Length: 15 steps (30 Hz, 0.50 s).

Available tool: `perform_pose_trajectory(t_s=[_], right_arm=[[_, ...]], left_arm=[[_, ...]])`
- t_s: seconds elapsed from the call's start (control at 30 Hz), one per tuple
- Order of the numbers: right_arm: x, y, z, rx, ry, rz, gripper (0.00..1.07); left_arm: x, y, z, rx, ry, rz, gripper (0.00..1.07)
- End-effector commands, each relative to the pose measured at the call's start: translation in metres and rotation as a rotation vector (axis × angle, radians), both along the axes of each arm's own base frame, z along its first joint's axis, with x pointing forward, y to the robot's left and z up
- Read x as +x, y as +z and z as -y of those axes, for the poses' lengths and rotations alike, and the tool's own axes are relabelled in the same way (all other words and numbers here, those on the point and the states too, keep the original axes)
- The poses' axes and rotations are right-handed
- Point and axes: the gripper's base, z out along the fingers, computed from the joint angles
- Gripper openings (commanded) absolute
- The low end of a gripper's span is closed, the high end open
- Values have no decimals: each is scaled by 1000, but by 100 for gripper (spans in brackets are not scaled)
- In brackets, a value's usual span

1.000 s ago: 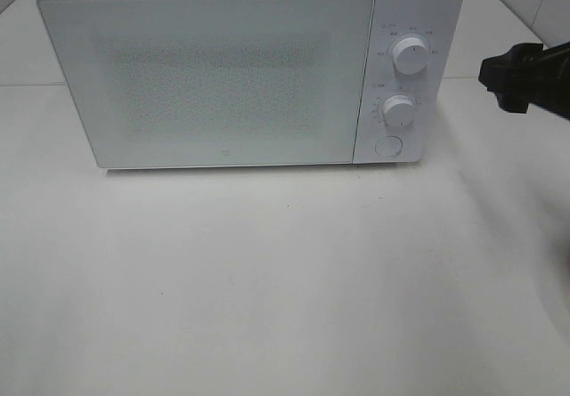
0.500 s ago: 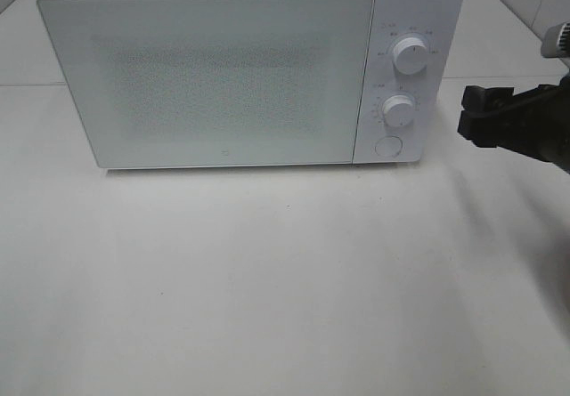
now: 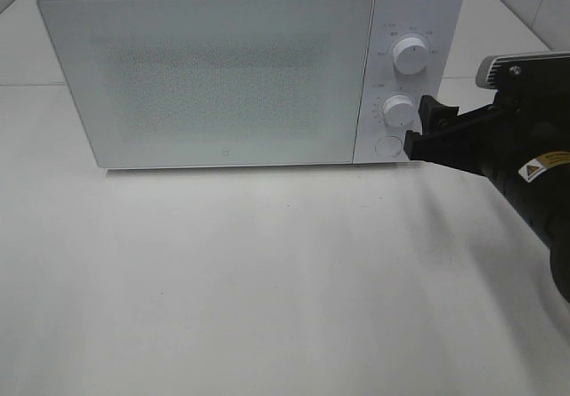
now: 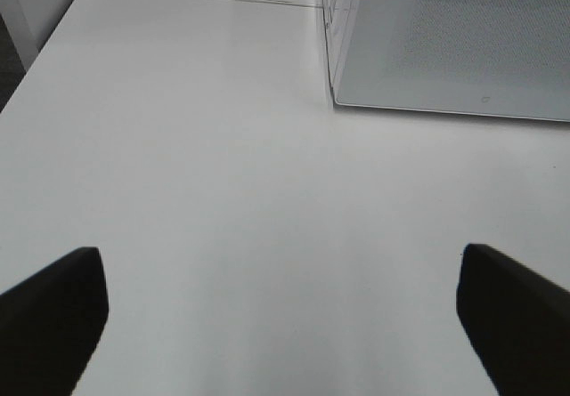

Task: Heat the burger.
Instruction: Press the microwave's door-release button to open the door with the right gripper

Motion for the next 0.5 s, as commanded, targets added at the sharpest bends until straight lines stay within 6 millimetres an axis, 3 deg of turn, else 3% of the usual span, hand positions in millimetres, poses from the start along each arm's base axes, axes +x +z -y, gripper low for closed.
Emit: perform_pose_trajectory(t_s=[0.03, 0.5], right_arm=[[1, -1, -2, 0, -3, 36, 76], [3, -16, -4, 14, 6, 40, 76]], left_arm=[[-3, 1, 0, -4, 2, 40, 100], [-2, 1, 0, -3, 3, 33, 100]])
